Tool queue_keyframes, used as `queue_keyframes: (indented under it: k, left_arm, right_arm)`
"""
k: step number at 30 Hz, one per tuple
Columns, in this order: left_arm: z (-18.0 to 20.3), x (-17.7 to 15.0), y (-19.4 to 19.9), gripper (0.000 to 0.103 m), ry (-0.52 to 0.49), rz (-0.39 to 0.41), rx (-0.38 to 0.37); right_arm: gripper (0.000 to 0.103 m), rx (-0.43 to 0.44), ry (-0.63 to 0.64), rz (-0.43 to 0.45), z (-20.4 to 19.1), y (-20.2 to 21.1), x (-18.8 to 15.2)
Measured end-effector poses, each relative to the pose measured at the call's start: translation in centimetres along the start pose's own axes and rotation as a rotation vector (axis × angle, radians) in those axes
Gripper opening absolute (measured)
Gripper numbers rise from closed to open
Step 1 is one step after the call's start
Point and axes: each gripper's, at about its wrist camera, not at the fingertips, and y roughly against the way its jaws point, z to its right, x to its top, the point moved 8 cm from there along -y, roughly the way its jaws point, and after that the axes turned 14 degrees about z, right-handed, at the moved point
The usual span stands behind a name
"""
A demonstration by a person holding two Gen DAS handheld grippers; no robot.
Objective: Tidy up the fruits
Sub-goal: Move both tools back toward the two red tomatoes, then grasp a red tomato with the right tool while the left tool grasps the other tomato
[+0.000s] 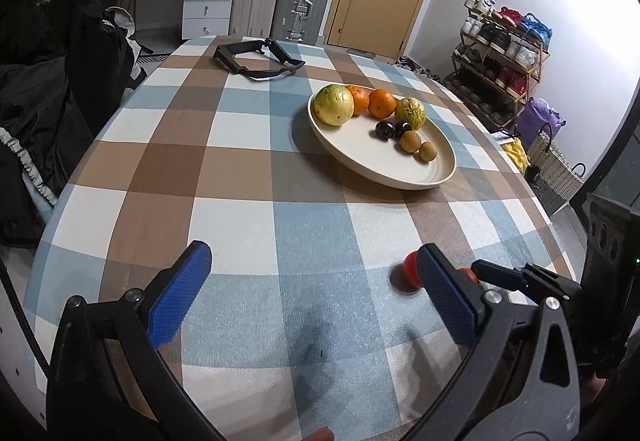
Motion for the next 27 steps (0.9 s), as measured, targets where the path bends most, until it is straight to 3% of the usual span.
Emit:
queue_keyframes:
  k: [9,27]
  left_arm:
    - [0.3,-0.1,-0.3,0.102,-0.003,-0.016,-0.002]
    - [4.1,-1.5,-3.2,0.102,-0.098,-0.107,-0.049]
  right_arm:
    - [0.033,-0.023,0.023,-0.020,0.2,-0.1,-0.6]
    - [0.033,-0.063,0.004,0.064,3.0,2.3,0.8]
